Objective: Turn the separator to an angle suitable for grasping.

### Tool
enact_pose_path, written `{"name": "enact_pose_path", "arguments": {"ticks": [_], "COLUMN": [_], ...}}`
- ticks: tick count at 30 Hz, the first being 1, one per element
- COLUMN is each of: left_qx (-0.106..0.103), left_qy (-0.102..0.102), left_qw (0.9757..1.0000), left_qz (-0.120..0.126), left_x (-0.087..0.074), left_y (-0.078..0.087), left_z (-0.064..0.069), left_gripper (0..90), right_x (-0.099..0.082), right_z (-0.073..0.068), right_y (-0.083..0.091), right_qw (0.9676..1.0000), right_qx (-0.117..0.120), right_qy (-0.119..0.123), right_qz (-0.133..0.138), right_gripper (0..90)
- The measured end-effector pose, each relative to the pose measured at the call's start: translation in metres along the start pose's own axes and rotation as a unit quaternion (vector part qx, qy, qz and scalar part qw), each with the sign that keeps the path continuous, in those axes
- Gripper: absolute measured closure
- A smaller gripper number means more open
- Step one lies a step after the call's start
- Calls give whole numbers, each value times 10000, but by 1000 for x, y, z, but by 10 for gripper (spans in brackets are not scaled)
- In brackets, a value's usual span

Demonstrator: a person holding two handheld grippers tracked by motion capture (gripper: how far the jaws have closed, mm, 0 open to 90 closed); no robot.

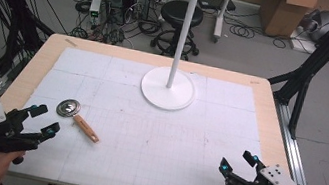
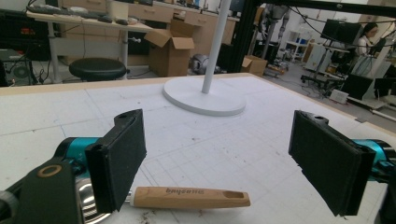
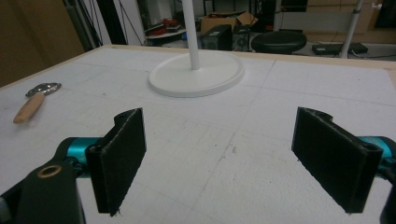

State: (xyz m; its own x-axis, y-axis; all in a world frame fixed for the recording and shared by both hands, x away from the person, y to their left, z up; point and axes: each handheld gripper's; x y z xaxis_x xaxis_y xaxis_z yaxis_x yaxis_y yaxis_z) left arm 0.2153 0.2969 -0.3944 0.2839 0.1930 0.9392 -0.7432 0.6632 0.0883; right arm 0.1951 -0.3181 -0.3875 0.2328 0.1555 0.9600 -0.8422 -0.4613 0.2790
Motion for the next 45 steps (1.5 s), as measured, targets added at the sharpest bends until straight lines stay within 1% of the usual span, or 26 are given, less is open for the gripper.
{"name": "enact_pose_path", "arguments": {"ticks": [5, 12, 14, 15, 17, 18, 19, 20, 22, 24, 26, 27, 28, 29, 30, 31, 33, 34, 35, 36, 37, 38, 42, 43, 44, 45], "left_qx": [72, -73, -329, -329, -631, -631, -827, -860, -863, -888, -771, -655, -655, -532, -527, -537, -528, -525, -525, -513, -513, -496, -479, -479, -432, -432], "left_qy": [1, 36, 71, 71, -7, -7, -188, -278, -388, -506, -563, -608, -608, -697, -734, -763, -793, -824, -824, -864, -864, -920, -1000, -1000, -1059, -1059], "left_qw": [10000, 9998, 9986, 9986, 9955, 9955, 9921, 9904, 9883, 9850, 9808, 9776, 9776, 9745, 9710, 9690, 9677, 9643, 9643, 9601, 9601, 9548, 9476, 9476, 9430, 9430], "left_qz": [-53, -193, -398, -398, -704, -704, -930, -1046, -1197, -1388, -1700, -1904, -1904, -2065, -2212, -2290, -2336, -2459, -2459, -2610, -2610, -2784, -2996, -2996, -3124, -3124], "left_x": [-1, -1, -3, -3, -4, -4, -6, -8, -10, -13, -17, -20, -20, -23, -26, -27, -28, -30, -30, -33, -33, -36, -39, -39, -42, -42], "left_y": [-2, -4, -7, -7, -10, -10, -12, -14, -17, -21, -28, -33, -33, -37, -41, -44, -45, -49, -49, -54, -54, -62, -78, -78, -88, -88], "left_z": [-2, -1, -1, -1, 0, 0, 2, 4, 6, 8, 9, 9, 9, 9, 9, 9, 10, 10, 10, 10, 10, 10, 11, 11, 13, 13], "left_gripper": [185, 190, 289, 331, 408, 482, 553, 602, 689, 797, 890, 895, 895, 896, 896, 897, 897, 897, 897, 897, 897, 897, 897, 896, 897, 897], "right_x": [-1, -2, -2, -2, -1, 0, 0, 0, 0, 0, 0, 0, 0, -1, -1, -1, 0, -1, -1, -1, -1, -1, -1, -1, -1, -1], "right_z": [1, 3, 2, 2, 2, 1, 0, 0, -2, -2, -1, -1, -1, 0, -1, -1, -1, -1, -1, -1, -1, -2, -1, -1, -1, -1], "right_y": [0, 1, 2, 2, 1, 0, 0, -1, -1, -2, -3, -3, -3, -4, -4, -4, -4, -4, -4, -5, -5, -5, -6, -6, -5, -5], "right_qw": [10000, 10000, 10000, 10000, 10000, 10000, 9999, 9999, 9998, 9998, 9998, 9998, 9998, 9998, 9998, 9997, 9997, 9997, 9997, 9997, 9997, 9997, 9996, 9996, 9996, 9996], "right_qx": [-8, -36, -49, -49, -46, -32, -25, -15, -7, -3, -8, -2, -2, -14, -5, -8, 3, 0, 0, -11, -11, 0, -4, -6, -13, -13], "right_qy": [-4, -22, -19, -19, 38, 43, 91, 104, 135, 147, 137, 128, 128, 104, 89, 108, 139, 133, 133, 128, 128, 115, 136, 130, 106, 106], "right_qz": [-16, -38, -42, -42, -57, -73, -93, -109, -152, -154, -161, -166, -166, -194, -196, -196, -191, -192, -192, -210, -210, -231, -242, -244, -257, -257], "right_gripper": [160, 160, 161, 161, 161, 161, 161, 161, 162, 162, 162, 162, 162, 162, 162, 162, 162, 162, 162, 162, 162, 162, 162, 162, 162, 162]}}
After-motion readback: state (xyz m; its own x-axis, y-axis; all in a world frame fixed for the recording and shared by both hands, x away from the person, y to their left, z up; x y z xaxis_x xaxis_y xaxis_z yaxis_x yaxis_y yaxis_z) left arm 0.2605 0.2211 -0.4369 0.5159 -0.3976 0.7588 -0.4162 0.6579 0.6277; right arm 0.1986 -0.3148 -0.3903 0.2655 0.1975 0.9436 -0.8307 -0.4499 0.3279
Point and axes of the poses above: each handheld gripper's, and its own axes: y roughly backward along the jaws, x roughly out of its top, z roughly to its right, and after that the axes turned 9 degrees about y, right-handed
